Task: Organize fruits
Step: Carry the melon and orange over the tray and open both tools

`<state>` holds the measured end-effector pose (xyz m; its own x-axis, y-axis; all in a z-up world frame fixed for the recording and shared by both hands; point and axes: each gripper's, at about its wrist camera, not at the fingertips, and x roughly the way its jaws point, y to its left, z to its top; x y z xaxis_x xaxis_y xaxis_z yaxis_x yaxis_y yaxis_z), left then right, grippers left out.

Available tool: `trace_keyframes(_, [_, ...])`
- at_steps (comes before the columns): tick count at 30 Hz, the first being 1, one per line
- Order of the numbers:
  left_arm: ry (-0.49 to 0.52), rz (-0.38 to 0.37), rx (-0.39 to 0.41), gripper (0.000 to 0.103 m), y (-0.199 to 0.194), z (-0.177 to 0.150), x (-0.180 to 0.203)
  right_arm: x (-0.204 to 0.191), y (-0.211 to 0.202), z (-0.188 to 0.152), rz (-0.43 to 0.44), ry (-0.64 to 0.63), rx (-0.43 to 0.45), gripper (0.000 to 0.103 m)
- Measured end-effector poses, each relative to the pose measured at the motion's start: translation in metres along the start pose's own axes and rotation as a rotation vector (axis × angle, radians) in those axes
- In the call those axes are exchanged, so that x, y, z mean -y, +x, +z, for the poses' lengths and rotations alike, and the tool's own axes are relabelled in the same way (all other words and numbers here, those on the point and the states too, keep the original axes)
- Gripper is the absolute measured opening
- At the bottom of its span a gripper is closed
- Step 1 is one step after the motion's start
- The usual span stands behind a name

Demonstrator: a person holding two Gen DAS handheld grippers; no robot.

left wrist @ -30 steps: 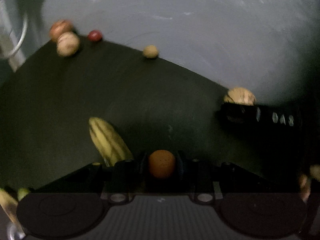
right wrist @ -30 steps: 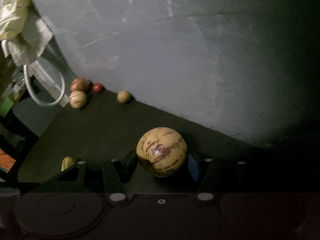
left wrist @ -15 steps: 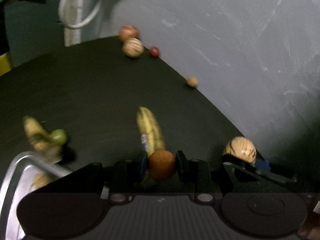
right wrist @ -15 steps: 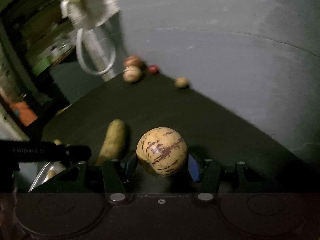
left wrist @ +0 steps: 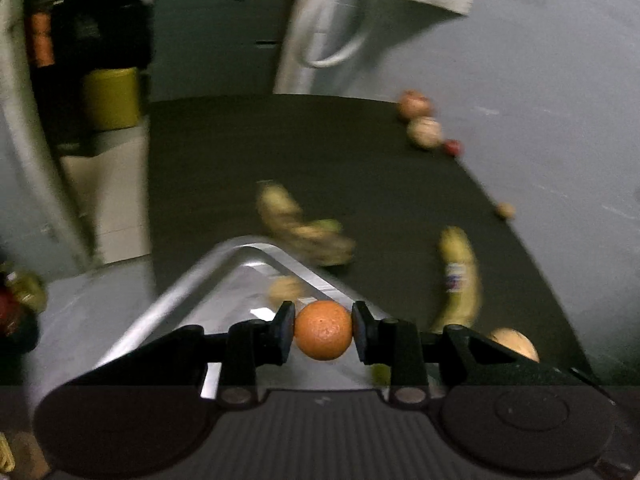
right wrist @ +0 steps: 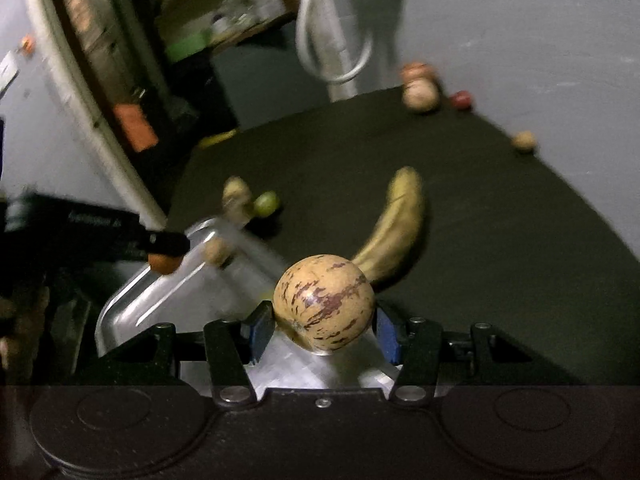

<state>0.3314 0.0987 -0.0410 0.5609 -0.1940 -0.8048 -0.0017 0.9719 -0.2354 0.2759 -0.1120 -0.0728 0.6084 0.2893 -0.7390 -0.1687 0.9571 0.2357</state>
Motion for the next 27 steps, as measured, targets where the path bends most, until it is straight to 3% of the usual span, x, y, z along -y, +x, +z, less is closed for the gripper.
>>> trace_keyframes(5, [-0.058,0.057,0.002,0.033,-0.007,-0.010,-0.034,-0.030,0.011,-0.009,0.034,-0.087,-0.053,0.055])
trace_keyframes(10, [-0.088,0.068,-0.017,0.033,-0.006,-0.023,-0.049,-0.047,0.017,-0.018,0.037,-0.135,-0.084,0.055])
trace_keyframes(27, [-0.026,0.098,-0.084,0.034,0.001,-0.045,-0.055,-0.066,0.018,-0.032,-0.019,-0.159,-0.101,0.056])
